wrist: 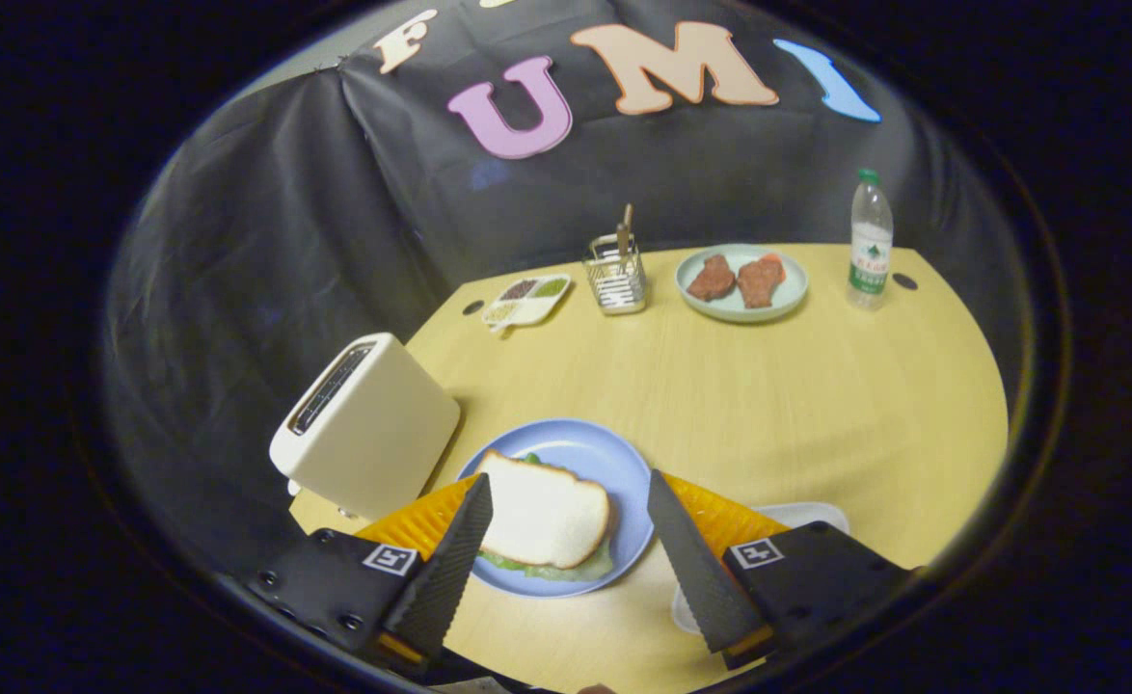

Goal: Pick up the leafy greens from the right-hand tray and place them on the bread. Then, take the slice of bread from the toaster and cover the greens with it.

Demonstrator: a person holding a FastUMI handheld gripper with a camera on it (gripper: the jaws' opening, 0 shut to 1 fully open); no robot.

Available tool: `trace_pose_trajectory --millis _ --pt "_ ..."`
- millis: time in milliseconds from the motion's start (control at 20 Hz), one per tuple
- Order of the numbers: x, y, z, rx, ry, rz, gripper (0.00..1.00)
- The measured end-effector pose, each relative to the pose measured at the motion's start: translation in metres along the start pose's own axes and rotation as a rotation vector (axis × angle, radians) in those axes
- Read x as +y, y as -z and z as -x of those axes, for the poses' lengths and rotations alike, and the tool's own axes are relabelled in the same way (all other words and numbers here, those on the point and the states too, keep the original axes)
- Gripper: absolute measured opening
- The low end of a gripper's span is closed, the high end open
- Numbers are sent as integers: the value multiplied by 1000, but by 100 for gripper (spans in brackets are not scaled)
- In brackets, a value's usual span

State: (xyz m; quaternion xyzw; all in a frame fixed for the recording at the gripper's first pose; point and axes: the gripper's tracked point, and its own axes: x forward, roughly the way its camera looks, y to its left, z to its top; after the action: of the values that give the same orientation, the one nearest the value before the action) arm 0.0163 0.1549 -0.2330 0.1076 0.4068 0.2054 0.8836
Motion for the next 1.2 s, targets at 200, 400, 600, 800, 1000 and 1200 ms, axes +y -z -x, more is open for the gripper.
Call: trace_pose_trajectory --millis 200,400,600,800,1000,1200 --pt "-19 -34 38 -143 62 91 100" --pt "-35 -61 76 -271 130 111 100" --pt "-58 -88 122 -420 238 148 100" --pt "-74 -108 165 -564 336 183 100" --pt "-77 -125 205 -695 411 246 100" --pt "-78 -123 223 -715 454 276 100"
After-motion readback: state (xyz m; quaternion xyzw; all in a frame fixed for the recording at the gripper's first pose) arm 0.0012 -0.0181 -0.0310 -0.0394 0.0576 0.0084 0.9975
